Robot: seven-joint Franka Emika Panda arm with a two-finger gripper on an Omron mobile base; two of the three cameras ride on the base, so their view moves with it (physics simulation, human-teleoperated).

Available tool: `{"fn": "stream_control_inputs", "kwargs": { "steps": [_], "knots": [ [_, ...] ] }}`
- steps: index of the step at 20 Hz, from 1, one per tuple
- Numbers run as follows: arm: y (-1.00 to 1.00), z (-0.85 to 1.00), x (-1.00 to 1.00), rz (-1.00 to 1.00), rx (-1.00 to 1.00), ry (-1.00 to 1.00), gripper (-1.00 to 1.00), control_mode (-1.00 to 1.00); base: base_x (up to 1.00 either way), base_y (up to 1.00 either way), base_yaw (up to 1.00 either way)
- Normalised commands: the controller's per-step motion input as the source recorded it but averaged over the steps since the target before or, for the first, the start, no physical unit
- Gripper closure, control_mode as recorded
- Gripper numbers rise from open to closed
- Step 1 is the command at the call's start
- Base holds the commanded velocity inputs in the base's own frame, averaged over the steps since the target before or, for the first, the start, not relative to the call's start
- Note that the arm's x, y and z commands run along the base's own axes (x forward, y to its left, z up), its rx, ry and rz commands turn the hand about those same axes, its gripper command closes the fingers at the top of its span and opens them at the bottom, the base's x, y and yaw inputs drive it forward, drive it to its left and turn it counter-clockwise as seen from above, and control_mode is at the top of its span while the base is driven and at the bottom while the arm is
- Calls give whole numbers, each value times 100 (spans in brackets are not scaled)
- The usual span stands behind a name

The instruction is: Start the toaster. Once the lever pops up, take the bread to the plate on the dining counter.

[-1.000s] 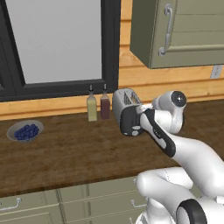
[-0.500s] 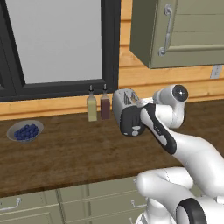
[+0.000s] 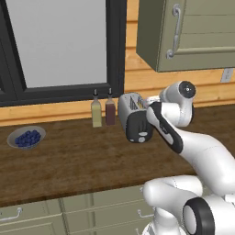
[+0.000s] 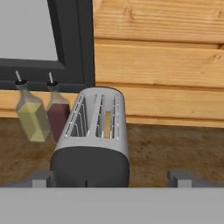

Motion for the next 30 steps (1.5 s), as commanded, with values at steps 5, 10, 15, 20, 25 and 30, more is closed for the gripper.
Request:
{"fn": "stream_control_inputs", "kwargs": {
  "steps": [5,10,15,20,25,30],
  "knots": [
    [0,0,1,-5,0,-3,-100,-100,0,0,0],
    [0,-6,2,-1,0,-2,-100,-100,0,0,0],
    [0,-7,0,0,1,0,-100,-100,0,0,0],
    [8,0,4,0,0,0,-100,-100,0,0,0],
    [5,0,19,0,0,0,-100,-100,0,0,0],
    [11,0,24,0,0,0,-100,-100,0,0,0]
  ]
}}
